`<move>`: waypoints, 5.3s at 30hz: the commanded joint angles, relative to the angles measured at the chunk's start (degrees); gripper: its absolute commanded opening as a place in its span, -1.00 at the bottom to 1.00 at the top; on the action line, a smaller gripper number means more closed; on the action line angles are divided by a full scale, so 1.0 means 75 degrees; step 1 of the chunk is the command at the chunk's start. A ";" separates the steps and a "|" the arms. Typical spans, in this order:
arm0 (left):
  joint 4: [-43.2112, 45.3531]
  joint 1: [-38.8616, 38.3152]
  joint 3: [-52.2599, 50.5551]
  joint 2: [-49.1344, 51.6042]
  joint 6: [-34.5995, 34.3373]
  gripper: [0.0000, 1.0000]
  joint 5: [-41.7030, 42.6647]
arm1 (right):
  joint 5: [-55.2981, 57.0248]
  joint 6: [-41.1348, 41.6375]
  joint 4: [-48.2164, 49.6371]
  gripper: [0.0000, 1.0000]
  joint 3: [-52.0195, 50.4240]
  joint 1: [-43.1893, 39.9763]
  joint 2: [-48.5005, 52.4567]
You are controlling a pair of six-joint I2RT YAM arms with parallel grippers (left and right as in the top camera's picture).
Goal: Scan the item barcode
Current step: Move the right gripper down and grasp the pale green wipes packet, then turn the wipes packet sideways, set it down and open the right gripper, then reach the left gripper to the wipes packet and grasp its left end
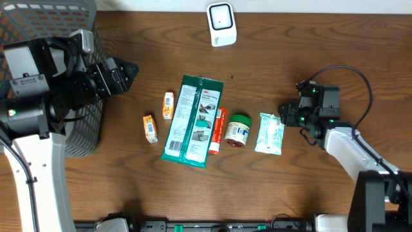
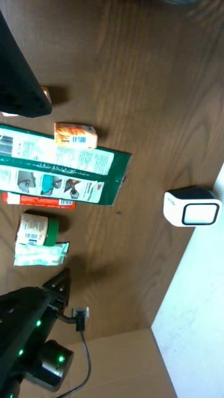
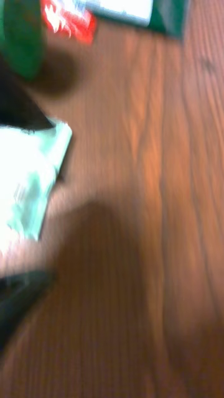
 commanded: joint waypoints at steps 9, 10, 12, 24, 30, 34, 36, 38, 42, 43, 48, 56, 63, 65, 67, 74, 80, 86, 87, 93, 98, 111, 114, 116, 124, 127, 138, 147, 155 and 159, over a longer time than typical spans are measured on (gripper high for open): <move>0.0015 0.0015 0.0038 -0.0015 0.0105 0.75 0.0099 | -0.1565 0.1137 -0.2815 0.99 0.0242 0.0592 -0.0906; 0.0015 0.0015 0.0041 -0.0015 0.0105 0.76 0.0099 | -0.1451 0.1142 -0.2996 0.98 0.0189 0.0682 -0.0906; 0.0015 0.0015 0.0041 -0.0015 0.0105 0.75 0.0102 | -0.1343 0.1361 -0.3229 0.98 0.0047 0.0833 -0.0906; 0.0015 0.0015 0.0041 -0.0015 0.0105 0.75 0.0099 | 0.0303 0.2678 -0.3235 -0.68 -0.0877 0.1297 -0.0906; 0.0015 0.0015 0.0041 -0.0015 0.0105 0.76 0.0099 | 0.0848 0.2853 -0.1754 -0.98 -0.1702 0.1294 -0.0903; 0.0015 0.0015 0.0041 -0.0015 0.0105 0.75 0.0099 | 0.1848 0.3019 -0.1276 -0.98 -0.1859 0.1195 -0.0906; 0.0015 0.0015 0.0041 -0.0015 0.0105 0.75 0.0102 | 0.2387 0.3013 -0.1166 -0.98 -0.1859 0.1064 -0.0906; 0.0015 0.0015 0.0041 -0.0015 0.0105 0.75 0.0099 | 0.2978 0.3013 -0.0950 -0.98 -0.1856 0.0924 -0.0906; 0.0015 0.0015 0.0041 -0.0015 0.0105 0.75 0.0099 | 0.3348 0.2996 -0.0178 -0.98 -0.1856 0.0618 -0.0906; 0.0015 0.0015 0.0041 -0.0015 0.0105 0.75 0.0099 | 0.3348 0.2943 0.0090 -0.98 -0.1859 0.0551 -0.0906; 0.0015 0.0015 0.0041 -0.0015 0.0105 0.75 0.0099 | 0.2836 0.2780 0.0831 -0.88 -0.1827 0.0385 -0.0935; 0.0015 0.0015 0.0041 -0.0015 0.0105 0.75 0.0099 | 0.0498 0.2786 -0.0560 -0.98 -0.1568 0.0379 -0.1848; 0.0015 0.0015 0.0041 -0.0015 0.0105 0.75 0.0099 | 0.0318 0.2774 -0.2011 -0.98 -0.1568 0.0388 -0.2107; 0.0015 0.0015 0.0041 -0.0015 0.0105 0.75 0.0099 | -0.0221 0.2567 -0.2008 -0.98 -0.1568 0.0402 -0.2107; 0.0015 0.0015 0.0041 -0.0015 0.0105 0.76 0.0099 | -0.0962 0.2390 -0.1810 -0.98 -0.1568 0.0402 -0.2107; 0.0015 0.0015 0.0041 -0.0015 0.0105 0.76 0.0099 | -0.0968 0.2358 -0.1393 -0.98 -0.1580 0.0624 -0.2066; 0.0015 0.0015 0.0041 -0.0015 0.0105 0.75 0.0102 | -0.0361 0.2894 -0.0985 -0.98 -0.1580 0.1568 -0.1559; 0.0015 0.0015 0.0041 -0.0015 0.0105 0.76 0.0099 | 0.0557 0.3587 -0.0892 -0.98 -0.1580 0.2055 -0.0909; 0.0015 0.0015 0.0041 -0.0015 0.0105 0.76 0.0102 | 0.0717 0.3587 -0.0848 -0.98 -0.1580 0.2052 -0.0825; 0.0015 0.0015 0.0041 -0.0015 0.0105 0.76 0.0099 | 0.2457 0.3582 -0.0504 -0.98 -0.1577 0.2031 -0.0676; 0.0015 0.0015 0.0041 -0.0015 0.0105 0.76 0.0099 | 0.4106 0.3509 0.0189 -0.98 -0.1577 0.2031 -0.0676; 0.0015 0.0015 0.0041 -0.0015 0.0105 0.76 0.0099 | 0.3072 0.1635 0.0032 -0.59 -0.0539 0.0670 -0.0775; 0.0015 0.0015 0.0041 -0.0015 0.0105 0.76 0.0099 | 0.1894 0.1443 -0.1614 0.15 0.0487 0.0023 -0.0918; 0.0015 0.0015 0.0041 -0.0015 0.0105 0.76 0.0099 | 0.0915 0.1040 -0.3107 0.75 0.1463 -0.0501 -0.1026; 0.0015 0.0015 0.0041 -0.0015 0.0105 0.76 0.0102 | 0.0391 0.0831 -0.5074 0.98 0.2294 -0.1072 -0.1151; 0.0446 0.0015 0.0041 -0.0015 -0.0006 0.76 0.0108 | 0.0361 0.0717 -0.5377 0.99 0.2291 -0.1078 -0.1151; 0.0976 -0.2961 0.0137 0.0659 -0.0085 0.97 -0.1239 | -0.0822 0.0230 -0.5447 0.98 0.2291 -0.1495 -0.1148; 0.0988 -0.5132 0.2136 0.3002 -0.0192 0.97 -0.2317 | -0.2483 -0.0443 -0.5461 0.86 0.2285 -0.3048 -0.1148; 0.2366 -0.5767 0.2224 0.4441 -0.0172 0.25 -0.1967 | -0.2608 -0.0621 -0.5033 0.72 0.1740 -0.3273 -0.1148; 0.2940 -0.6123 0.2224 0.5260 -0.0595 -0.83 -0.2454 | -0.2611 -0.0367 -0.4284 0.57 0.0889 -0.3147 -0.1148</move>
